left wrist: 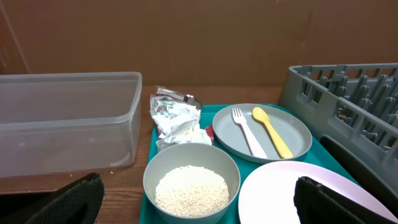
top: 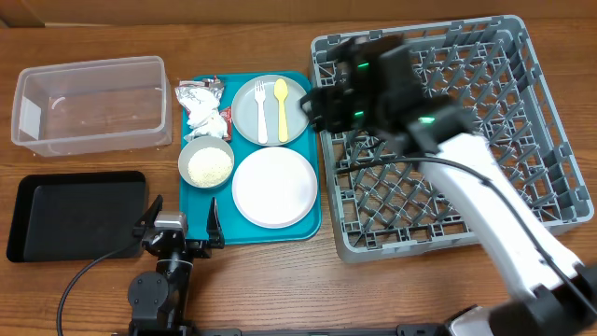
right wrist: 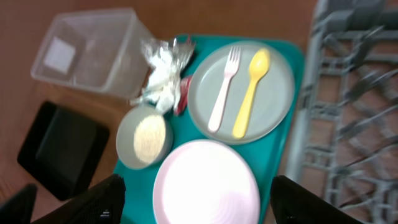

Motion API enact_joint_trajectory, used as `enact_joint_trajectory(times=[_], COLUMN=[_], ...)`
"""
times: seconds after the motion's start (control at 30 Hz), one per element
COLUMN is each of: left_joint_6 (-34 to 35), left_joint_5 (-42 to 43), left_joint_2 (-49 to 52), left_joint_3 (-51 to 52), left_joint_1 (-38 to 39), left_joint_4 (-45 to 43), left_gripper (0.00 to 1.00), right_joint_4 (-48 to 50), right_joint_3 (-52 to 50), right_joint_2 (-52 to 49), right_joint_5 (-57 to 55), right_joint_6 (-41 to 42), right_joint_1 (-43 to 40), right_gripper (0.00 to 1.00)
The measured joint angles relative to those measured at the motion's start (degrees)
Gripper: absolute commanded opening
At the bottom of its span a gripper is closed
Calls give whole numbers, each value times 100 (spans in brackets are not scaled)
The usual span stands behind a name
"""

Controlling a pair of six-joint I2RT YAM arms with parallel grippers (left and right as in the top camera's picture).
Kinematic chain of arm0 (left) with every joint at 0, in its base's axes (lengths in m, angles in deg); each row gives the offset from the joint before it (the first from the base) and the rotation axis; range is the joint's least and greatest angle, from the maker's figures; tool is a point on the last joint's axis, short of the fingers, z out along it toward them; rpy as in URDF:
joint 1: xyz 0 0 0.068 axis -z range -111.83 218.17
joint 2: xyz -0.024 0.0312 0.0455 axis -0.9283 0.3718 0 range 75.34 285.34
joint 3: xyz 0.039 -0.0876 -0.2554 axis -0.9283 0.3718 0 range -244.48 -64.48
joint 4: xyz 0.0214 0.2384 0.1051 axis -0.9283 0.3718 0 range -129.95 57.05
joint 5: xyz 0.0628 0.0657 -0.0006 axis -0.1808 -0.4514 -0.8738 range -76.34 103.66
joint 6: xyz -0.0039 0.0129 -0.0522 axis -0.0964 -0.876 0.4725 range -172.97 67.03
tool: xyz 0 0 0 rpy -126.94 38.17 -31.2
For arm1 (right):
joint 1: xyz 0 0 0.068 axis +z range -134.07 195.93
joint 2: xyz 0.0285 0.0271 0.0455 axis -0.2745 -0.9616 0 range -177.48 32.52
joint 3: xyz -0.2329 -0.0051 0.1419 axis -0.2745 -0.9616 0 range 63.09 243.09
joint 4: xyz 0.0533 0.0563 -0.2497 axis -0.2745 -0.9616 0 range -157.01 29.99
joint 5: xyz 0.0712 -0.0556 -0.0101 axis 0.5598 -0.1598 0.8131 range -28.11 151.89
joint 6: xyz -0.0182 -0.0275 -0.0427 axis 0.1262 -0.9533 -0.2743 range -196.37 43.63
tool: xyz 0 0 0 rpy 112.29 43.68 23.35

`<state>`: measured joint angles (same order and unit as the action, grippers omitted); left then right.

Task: Sort waste into correct bins and load items into the dishwasher rack
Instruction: 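Move the right gripper to the grey plate and grasp the yellow spoon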

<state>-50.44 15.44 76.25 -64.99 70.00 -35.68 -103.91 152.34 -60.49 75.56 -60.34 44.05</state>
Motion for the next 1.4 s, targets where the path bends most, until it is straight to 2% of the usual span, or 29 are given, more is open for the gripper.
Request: enact_joint_trajectory(times=[0.2,0.33,0.5,0.63,0.73,0.9,1.0,1.1,1.33,1.4], left_joint_6=[0,0,0,0,0,0,0,0,0,0], left_joint_5=[0,0,0,0,0,0,0,0,0,-2], left_joint_2=[0,0,0,0,0,0,0,0,0,0], left_joint_3=[0,0,0,2,0,0,0,0,0,0], left_joint_1=[0,0,0,0,0,0,0,0,0,0], left_joint_4=[-2,0,0,0,-2,0,0,-2,-2,-2], left_gripper=[100,100,100,100,100,100,100,100,100,100], right_joint_4=[-87,155,363,-634,-925,-396,-216,-70,348,466], right_joint_3=[0,-2,9,341,909,1823,1853,1871,1864,1862], right_joint_2=[-1108,-1635,-1731,-1744,-1786,-1784,-1858,-2232,-3517,-3694], right_joint_5=[-61,-50,-203,-348,-385,-455,-481,-470,-581,-658], right_joint_6=[210,79,61,66,48,39,31,-74,-238,-251], right_joint_1=[468,518,741,1003,1010,767,688,704,752,752], right_gripper=[81,75,75,77,79,86,90,90,80,75])
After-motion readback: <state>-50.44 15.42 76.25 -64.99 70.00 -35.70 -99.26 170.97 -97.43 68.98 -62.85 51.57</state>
